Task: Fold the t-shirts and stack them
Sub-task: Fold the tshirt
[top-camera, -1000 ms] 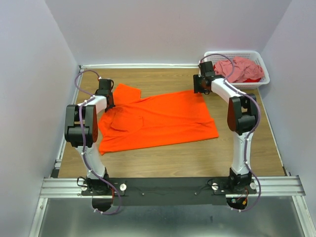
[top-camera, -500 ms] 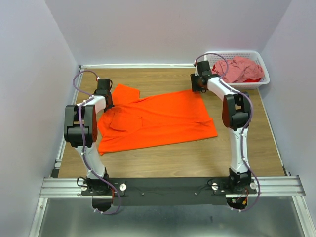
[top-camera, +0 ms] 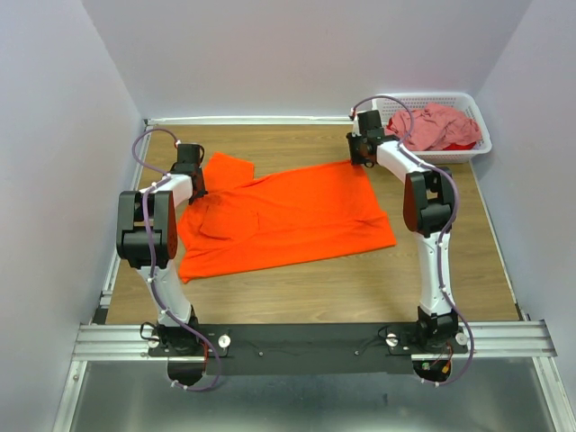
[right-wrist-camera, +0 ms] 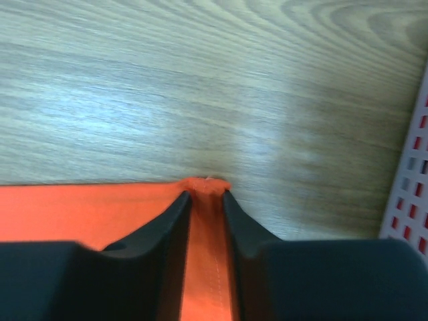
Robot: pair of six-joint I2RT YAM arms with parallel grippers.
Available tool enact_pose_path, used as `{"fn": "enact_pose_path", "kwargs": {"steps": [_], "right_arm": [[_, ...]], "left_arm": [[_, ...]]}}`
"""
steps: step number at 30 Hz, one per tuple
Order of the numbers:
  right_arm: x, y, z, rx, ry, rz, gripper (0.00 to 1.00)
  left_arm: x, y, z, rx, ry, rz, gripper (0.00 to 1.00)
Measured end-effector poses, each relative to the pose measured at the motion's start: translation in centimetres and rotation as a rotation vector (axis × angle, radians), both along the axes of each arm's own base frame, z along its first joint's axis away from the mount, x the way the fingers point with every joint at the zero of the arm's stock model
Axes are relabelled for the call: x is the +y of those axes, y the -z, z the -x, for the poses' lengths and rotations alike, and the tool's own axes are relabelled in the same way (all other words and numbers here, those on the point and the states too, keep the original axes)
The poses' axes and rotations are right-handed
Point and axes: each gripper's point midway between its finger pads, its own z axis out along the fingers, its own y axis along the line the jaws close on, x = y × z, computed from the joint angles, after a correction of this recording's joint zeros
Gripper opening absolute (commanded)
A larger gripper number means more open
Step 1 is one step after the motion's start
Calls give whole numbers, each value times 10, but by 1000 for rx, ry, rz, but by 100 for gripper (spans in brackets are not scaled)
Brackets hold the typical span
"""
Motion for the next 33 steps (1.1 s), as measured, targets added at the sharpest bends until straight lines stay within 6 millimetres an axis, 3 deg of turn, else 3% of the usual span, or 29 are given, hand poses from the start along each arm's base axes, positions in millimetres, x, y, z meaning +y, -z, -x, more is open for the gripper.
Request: {"fn": "enact_pose_path", "kwargs": {"steps": [4, 7, 10, 24, 33], "right_arm": [[0, 2, -1, -6, -14, -16, 27], [-2, 2, -3, -14, -19, -32, 16], [-1, 2, -4, -18, -31, -49, 14], [0, 3, -4, -31, -60, -64, 12], [0, 3, -4, -31, -61, -67, 12]], "left_arm": [[2, -1, 0, -2, -9, -3, 34], [6, -1, 1, -4, -21, 0, 38], [10, -1, 1, -6, -35, 4, 43], [20, -2, -1, -25, -37, 99, 44], [47, -6, -2, -64, -77, 189, 43]]}}
